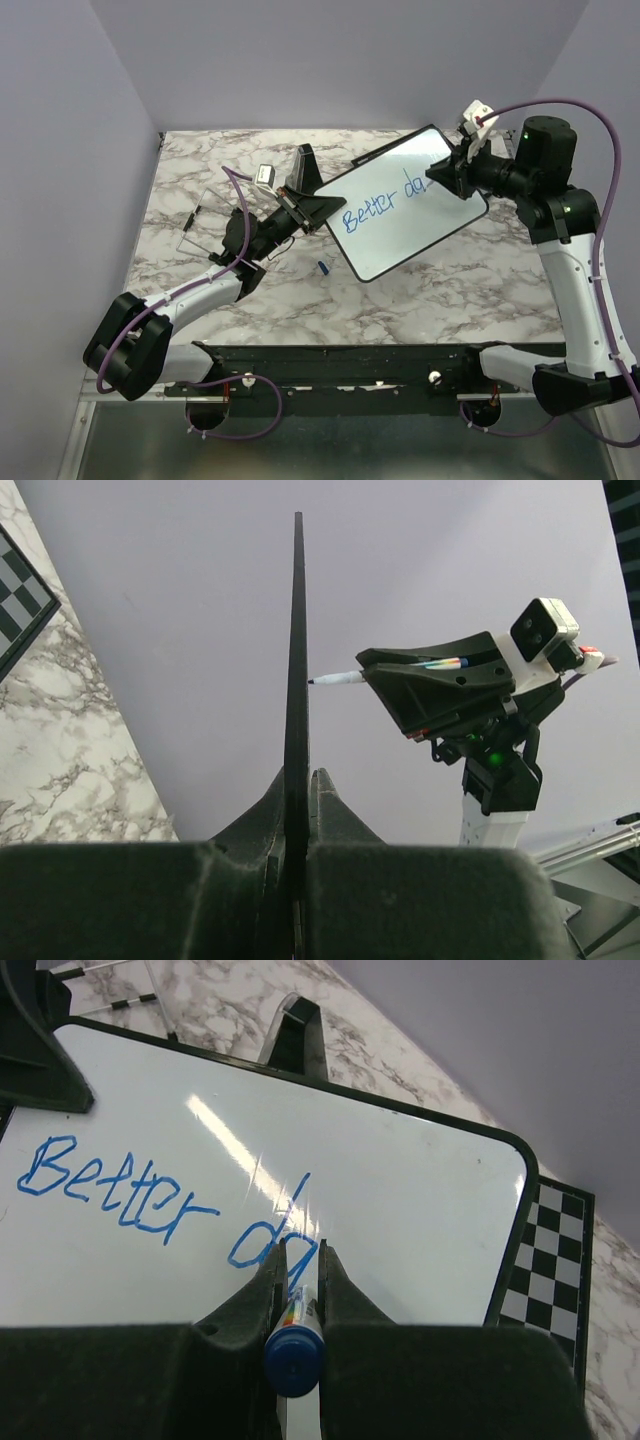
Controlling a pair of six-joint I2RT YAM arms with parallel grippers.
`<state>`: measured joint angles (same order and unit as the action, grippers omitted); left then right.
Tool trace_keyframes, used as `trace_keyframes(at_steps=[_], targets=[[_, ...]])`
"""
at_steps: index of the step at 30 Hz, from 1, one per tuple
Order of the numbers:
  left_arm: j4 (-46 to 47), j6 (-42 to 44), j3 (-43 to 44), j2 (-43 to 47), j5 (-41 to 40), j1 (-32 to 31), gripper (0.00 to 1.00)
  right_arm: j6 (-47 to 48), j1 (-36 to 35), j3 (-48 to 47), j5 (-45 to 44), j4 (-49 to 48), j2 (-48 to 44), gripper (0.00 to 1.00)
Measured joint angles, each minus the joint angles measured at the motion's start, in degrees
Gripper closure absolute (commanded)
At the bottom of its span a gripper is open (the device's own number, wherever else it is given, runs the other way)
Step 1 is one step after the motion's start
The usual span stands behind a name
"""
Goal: Write a sentence on the whiteboard
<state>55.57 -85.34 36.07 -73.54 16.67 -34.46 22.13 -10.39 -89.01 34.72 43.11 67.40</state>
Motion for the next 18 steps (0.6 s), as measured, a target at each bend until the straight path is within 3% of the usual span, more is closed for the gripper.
trace_keyframes(at_steps=[18], targets=[[1.4,-0.3,-0.5,-0.1,0.0,0.3,1.00,-2.9,1.0,-2.8,0.4,-3.2,4.2,0.99]])
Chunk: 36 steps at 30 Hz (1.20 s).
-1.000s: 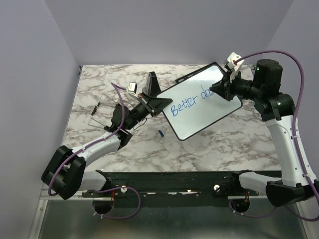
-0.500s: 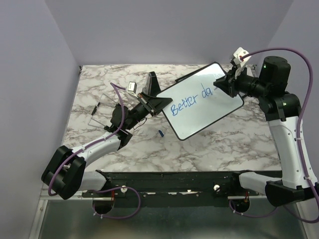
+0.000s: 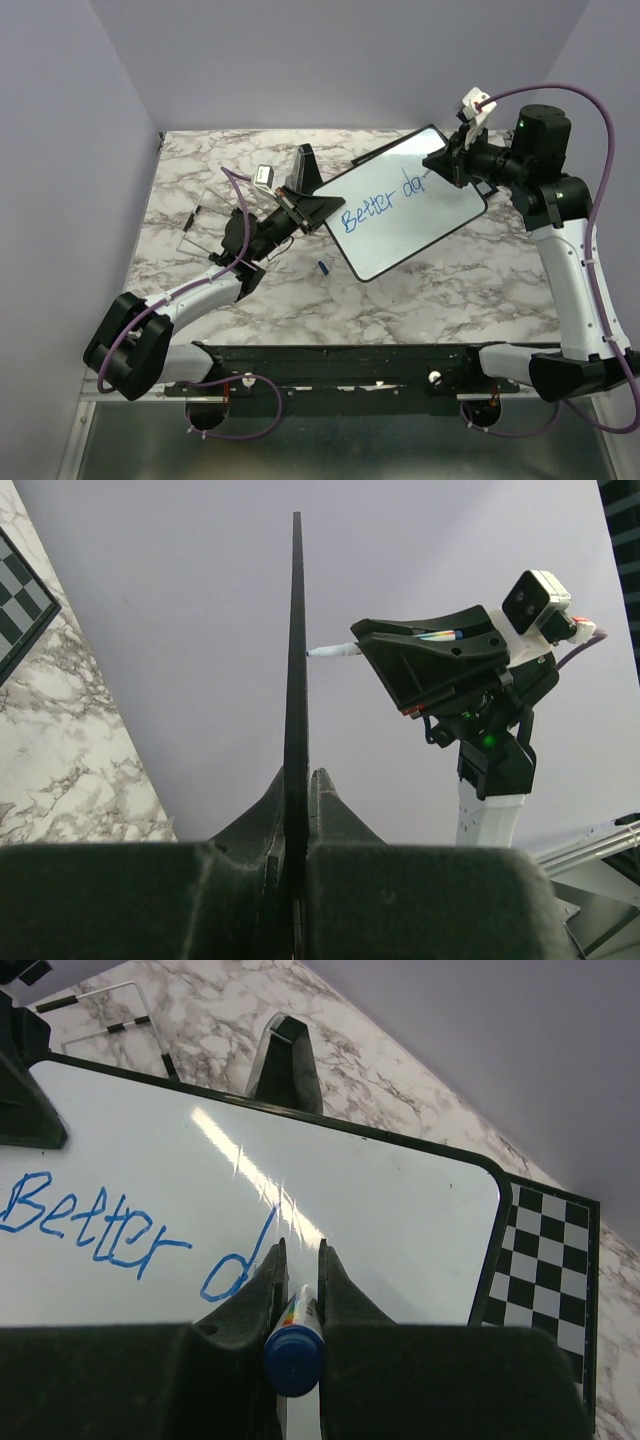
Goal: Write a sentence on the whiteboard
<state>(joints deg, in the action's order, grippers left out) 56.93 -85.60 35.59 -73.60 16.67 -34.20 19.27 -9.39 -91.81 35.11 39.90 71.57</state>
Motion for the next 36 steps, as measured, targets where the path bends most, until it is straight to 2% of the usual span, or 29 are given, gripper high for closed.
trace_keyframes(at_steps=[19,36], targets=[[0.0,-0.6,-0.2,0.0,0.0,0.0,1.00,1.4,0.0,2.9,-0.2,1.7,-3.6,0.99],[0.3,-0.9,-0.2,0.0,0.0,0.1,1.00,1.6,0.4,-4.4,-2.0,1.9,2.7,1.00]])
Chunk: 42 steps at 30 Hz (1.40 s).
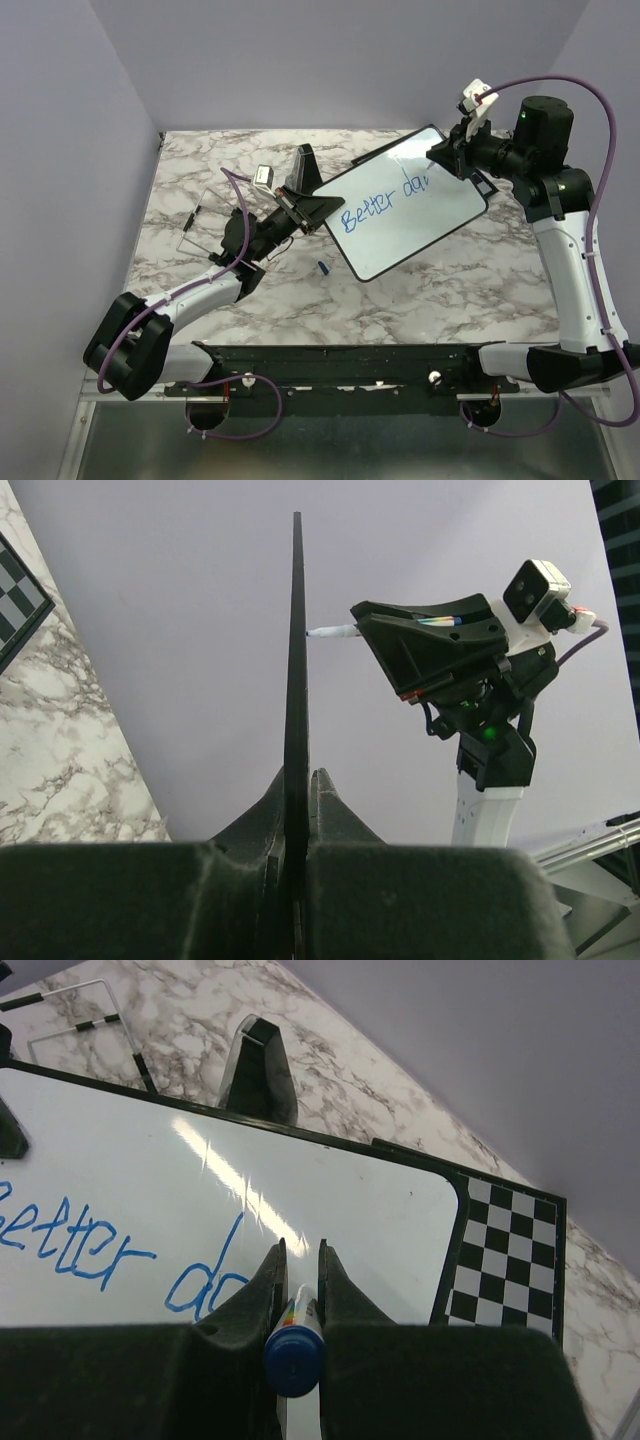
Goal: Write a sentence on the whiteboard
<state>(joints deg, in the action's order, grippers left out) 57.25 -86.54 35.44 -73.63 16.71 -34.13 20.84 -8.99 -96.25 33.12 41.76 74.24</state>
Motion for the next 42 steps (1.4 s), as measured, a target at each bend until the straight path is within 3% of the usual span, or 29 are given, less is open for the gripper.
trace_keyframes(at_steps=[22,31,42], targets=[[-0.1,0.4,-0.3,-0.7,0.0,0.5,1.00,2.6,0.0,9.3,3.0,4.2,-7.6,1.00],[0.4,0.1,-0.3,-0.9,0.0,0.5,1.00,-1.4,0.0,6.3,7.8,4.1,-5.7,0.99],[0.5,-0.1,-0.3,-0.9,0.1,0.5,1.00,-3.5,3.1,1.3,3.6,-0.6,-4.3,0.99]])
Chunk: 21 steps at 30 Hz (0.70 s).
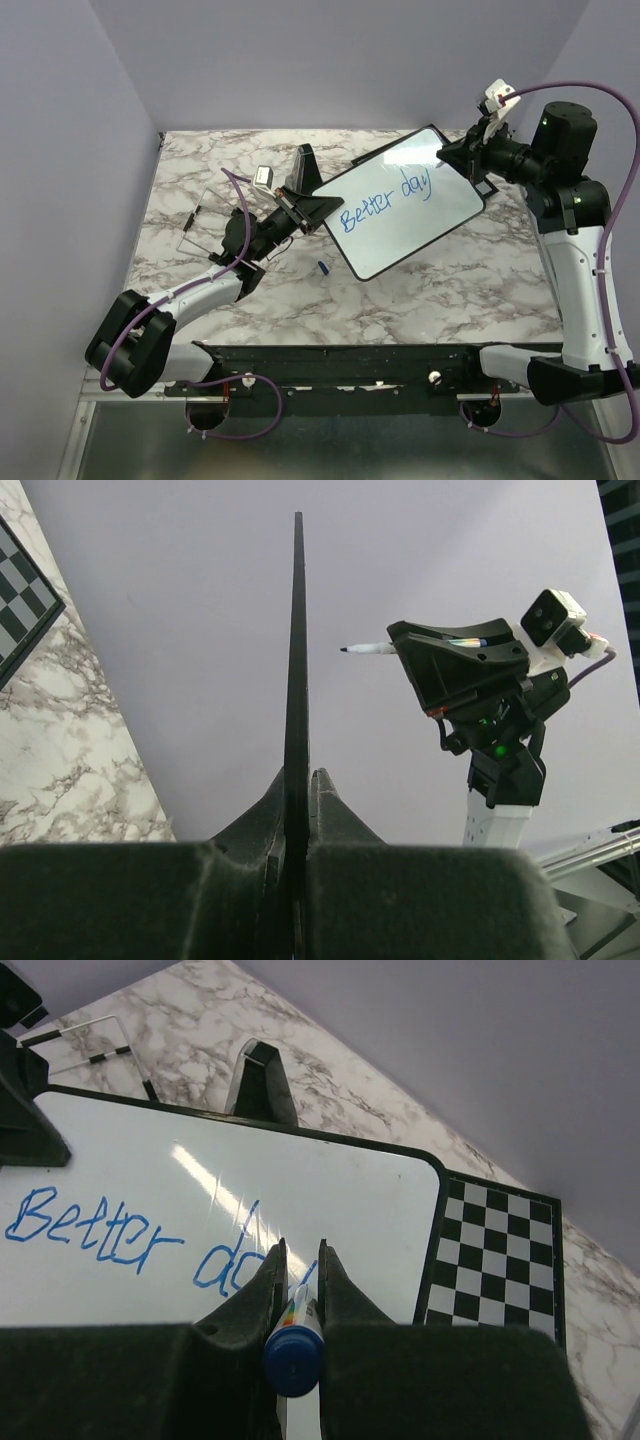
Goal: Write a sentence on the whiteboard
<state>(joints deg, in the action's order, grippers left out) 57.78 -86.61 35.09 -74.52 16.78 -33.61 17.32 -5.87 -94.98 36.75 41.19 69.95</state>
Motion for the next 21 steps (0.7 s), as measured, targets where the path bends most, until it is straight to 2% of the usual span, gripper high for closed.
trace_keyframes(at_steps=[21], targets=[[1.5,-0.3,0.0,-0.1,0.6,0.0,1.00,0.0,0.0,0.3,-3.0,-2.6,3.8,0.99]])
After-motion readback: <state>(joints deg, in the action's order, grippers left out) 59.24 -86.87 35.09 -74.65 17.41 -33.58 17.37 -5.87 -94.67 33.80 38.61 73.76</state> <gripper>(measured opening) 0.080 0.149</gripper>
